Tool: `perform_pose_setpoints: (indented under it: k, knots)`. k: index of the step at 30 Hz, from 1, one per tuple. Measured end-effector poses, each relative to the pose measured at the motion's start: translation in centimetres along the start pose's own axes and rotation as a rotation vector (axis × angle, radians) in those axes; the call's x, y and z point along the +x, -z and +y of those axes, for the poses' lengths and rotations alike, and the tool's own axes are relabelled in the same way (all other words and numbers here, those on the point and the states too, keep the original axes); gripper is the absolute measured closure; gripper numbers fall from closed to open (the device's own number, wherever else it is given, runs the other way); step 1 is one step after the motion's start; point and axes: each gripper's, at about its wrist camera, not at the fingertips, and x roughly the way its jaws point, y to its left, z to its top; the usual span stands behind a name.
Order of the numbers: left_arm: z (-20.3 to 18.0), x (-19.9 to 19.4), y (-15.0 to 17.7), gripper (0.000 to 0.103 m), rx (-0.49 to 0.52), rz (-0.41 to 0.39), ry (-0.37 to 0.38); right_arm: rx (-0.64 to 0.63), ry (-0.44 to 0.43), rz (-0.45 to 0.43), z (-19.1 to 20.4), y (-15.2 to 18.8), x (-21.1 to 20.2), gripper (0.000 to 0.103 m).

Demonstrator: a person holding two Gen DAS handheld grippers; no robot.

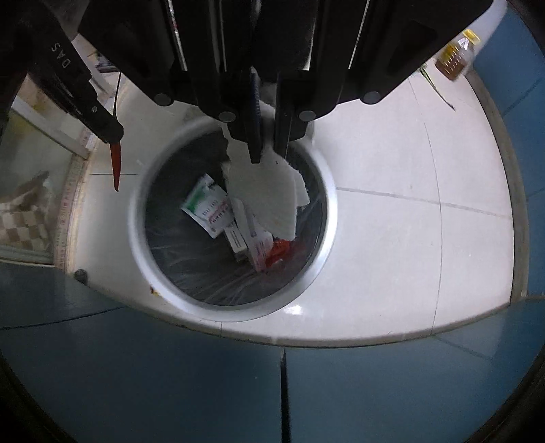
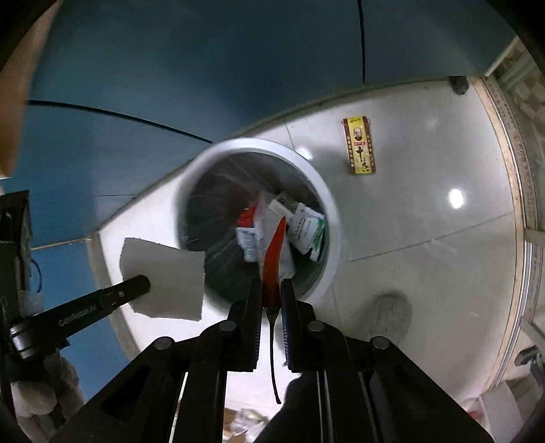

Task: Collect trash
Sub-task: 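Carry tissue and chili down to the trash bin and open both tools, then raise both tools back toward the counter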

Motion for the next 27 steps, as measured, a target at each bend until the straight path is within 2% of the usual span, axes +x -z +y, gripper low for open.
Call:
perform_pose_setpoints:
  k: [3, 6, 8, 9, 10, 12, 14, 15, 16, 18, 22, 27]
  knots:
    - [-0.3, 1.8, -0.2, 0.094, 0.020, 0.004, -0.021, -0.029, 0.033, 0.021, 0.1, -0.6, 2.6, 0.092]
    - [-0.2, 2.2, -0.5, 0.094, 0.040, -0.013, -0.005, -0.046, 0.067, 0.039, 0.6, -1.4, 3.9, 0.092]
    - [0.4, 1.9, -0.4, 0.086, 0.041, -0.028, -0.007, -0.053, 0.100, 0.055, 0.8, -1.7, 4.4, 0.091]
    - [0.7, 1.5, 0.0, 0.073, 0.048, -0.055, -0.010, -0.059, 0.110, 0.060, 0.8, -1.7, 4.5, 0.091]
    - [0.8, 1.1, 0.2, 0.042, 0.051, -0.081, -0.037, -0.062, 0.117, 0.062, 0.8, -1.7, 4.6, 0.091]
    - [1.2, 1.1, 0.4, 0.002, 0.046, -0.115, -0.071, -0.069, 0.131, 0.071, 1.0, -1.5, 4.6, 0.091]
    - [1.8, 0.5, 0.7, 0.002, 0.032, -0.132, -0.085, -0.080, 0.158, 0.064, 1.2, -1.3, 4.4, 0.085]
    - [2.2, 0.4, 0.9, 0.002, 0.025, -0.132, -0.092, -0.088, 0.179, 0.050, 1.3, -1.2, 4.1, 0.068]
    - [2.4, 0.3, 1.0, 0.001, 0.019, -0.131, -0.098, -0.095, 0.198, 0.034, 1.4, -1.0, 3.8, 0.038]
    - [2.9, -0.1, 1.5, 0.001, 0.012, -0.140, -0.108, -0.101, 0.215, 0.007, 1.5, -0.8, 3.1, 0.004]
    - [3.2, -1.2, 2.3, 0.001, 0.016, -0.170, -0.148, -0.109, 0.253, -0.022, 1.8, -0.4, 1.9, 0.000]
    - [3.6, -3.7, 4.2, 0.001, -0.001, -0.212, -0.166, -0.135, 0.271, -0.044, 2.9, 0.4, -0.6, 0.000]
